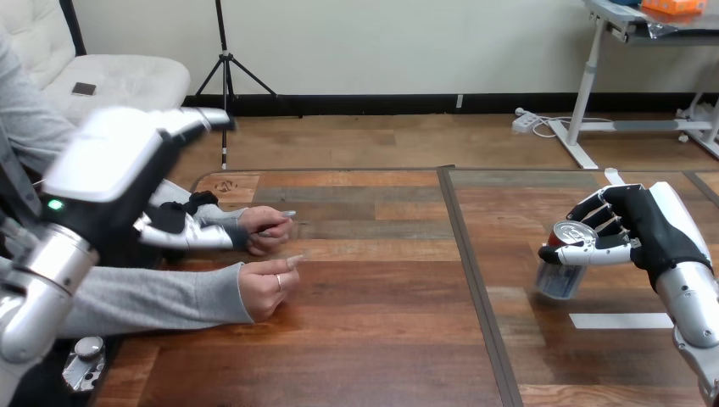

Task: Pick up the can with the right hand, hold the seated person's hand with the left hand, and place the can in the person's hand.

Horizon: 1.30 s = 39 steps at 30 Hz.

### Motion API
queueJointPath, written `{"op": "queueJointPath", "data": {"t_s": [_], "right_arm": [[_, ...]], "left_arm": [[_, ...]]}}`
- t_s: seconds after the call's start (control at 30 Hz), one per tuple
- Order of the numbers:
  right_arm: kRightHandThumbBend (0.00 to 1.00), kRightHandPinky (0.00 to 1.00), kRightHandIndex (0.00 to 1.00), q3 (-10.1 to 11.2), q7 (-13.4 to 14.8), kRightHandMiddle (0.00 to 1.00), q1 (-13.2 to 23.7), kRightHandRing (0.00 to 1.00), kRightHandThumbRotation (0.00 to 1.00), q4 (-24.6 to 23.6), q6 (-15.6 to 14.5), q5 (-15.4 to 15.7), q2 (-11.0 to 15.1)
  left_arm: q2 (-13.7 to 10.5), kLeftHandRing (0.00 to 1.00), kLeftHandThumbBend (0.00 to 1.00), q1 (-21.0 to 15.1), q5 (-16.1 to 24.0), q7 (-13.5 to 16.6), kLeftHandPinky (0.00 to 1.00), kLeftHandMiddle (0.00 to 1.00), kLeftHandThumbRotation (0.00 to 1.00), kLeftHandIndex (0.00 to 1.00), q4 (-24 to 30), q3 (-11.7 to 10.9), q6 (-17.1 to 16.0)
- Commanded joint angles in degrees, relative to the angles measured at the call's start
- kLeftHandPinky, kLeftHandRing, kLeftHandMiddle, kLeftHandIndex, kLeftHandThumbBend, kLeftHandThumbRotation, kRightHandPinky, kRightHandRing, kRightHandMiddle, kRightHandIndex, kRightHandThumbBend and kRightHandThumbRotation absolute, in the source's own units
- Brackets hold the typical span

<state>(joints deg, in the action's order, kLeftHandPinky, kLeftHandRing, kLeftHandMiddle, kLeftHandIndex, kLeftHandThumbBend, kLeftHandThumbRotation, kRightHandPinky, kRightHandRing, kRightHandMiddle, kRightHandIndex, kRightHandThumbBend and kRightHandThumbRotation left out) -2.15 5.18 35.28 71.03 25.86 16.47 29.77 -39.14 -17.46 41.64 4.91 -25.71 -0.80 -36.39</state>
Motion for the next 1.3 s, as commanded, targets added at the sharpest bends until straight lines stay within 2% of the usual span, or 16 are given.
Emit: {"op": "queueJointPath", "data": {"t_s": [0.0,0.2,0.47,0.7,1.03,1.27], "right_arm": [[0.82,0.36,0.44,0.84,0.00,0.44,4.13,0.41,0.00,-3.49,1.85,-0.91,2.06],[0.82,0.35,0.44,0.60,0.56,0.43,4.03,0.39,0.00,-3.90,1.73,-0.49,2.15],[0.83,0.31,0.44,0.76,0.87,0.40,3.80,0.35,0.00,-3.98,2.21,-0.59,2.15],[0.83,0.32,0.43,0.48,1.31,0.41,3.67,0.37,0.00,-4.18,2.30,-0.08,2.35],[0.82,0.35,0.43,0.94,0.46,0.42,3.48,0.39,0.00,-4.18,2.42,-0.74,2.34],[0.83,0.33,0.43,1.02,0.94,0.41,3.35,0.37,0.00,-3.93,2.22,-0.79,2.23]], "left_arm": [[-1.94,0.76,1.00,-4.84,0.83,-2.03,0.67,0.80,0.39,0.79,-2.82,3.55,0.96],[-2.72,0.77,1.00,-7.41,-0.46,-5.79,0.69,0.79,0.34,0.78,-6.41,6.61,-0.81],[-2.33,0.79,1.00,-9.59,-4.67,-15.63,0.72,0.80,0.29,0.79,-8.88,8.91,0.32],[-1.87,0.81,1.00,-10.98,-6.80,-21.80,0.73,0.81,0.31,0.80,-10.04,10.42,2.32],[-1.68,0.83,1.00,-12.74,-6.22,-26.62,0.75,0.84,0.30,0.83,-10.75,12.90,6.30],[-1.09,0.83,1.00,-13.79,-5.59,-25.79,0.75,0.84,0.27,0.83,-13.19,14.23,6.93]]}}
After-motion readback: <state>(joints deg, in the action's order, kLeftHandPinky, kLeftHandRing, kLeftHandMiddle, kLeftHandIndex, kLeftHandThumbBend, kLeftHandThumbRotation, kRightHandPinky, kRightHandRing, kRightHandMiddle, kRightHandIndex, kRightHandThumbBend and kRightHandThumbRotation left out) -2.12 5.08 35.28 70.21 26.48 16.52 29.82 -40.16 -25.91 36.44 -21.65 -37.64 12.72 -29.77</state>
